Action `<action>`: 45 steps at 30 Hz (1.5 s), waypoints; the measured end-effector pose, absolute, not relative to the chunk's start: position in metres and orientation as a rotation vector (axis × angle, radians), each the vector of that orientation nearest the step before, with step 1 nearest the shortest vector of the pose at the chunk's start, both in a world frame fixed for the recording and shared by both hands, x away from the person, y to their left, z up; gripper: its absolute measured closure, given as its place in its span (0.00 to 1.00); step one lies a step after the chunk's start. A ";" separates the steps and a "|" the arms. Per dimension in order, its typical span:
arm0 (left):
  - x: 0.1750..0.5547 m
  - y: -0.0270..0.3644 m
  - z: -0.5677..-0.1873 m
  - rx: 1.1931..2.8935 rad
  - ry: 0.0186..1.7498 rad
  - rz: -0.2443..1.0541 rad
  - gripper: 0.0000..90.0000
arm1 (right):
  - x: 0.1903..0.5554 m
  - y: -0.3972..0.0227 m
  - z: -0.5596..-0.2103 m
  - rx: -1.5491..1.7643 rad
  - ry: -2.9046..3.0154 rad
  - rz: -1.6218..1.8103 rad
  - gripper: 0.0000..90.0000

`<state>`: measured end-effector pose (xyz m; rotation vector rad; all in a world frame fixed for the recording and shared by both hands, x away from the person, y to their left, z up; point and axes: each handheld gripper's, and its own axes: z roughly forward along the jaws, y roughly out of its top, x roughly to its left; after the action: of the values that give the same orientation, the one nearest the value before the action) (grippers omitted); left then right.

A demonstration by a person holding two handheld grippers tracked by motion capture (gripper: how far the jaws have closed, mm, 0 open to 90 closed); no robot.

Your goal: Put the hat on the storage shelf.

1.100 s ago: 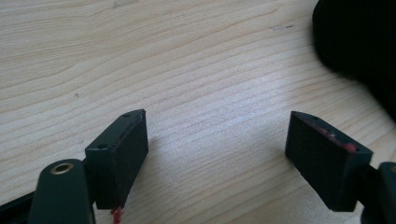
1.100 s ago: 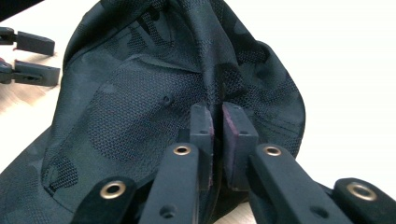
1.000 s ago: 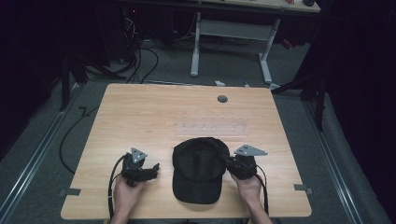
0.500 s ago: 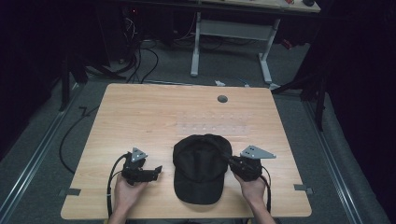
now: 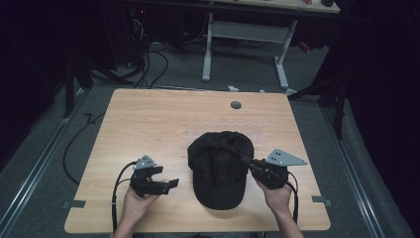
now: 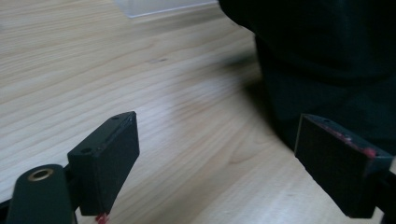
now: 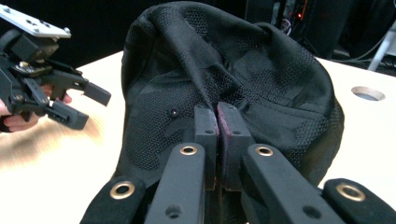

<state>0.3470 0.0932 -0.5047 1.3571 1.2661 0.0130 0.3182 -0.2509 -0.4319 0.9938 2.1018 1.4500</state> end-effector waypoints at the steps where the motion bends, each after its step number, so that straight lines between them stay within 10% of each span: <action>1: 0.346 0.090 -0.503 1.369 1.257 -0.002 0.16 | 0.318 -0.252 -0.430 0.980 2.102 1.451 0.98; 27: 0.344 0.050 -0.480 1.508 1.079 -0.259 0.19 | 0.315 -0.257 -0.415 0.840 2.112 1.697 0.98; 45: 0.337 0.056 -0.472 1.519 1.036 -0.367 0.58 | 0.325 -0.248 -0.413 0.785 2.119 1.581 0.98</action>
<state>0.3375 0.0562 -0.4718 1.5187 1.0358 -0.3671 0.3248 -0.2481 -0.4130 0.7851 2.1188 1.5807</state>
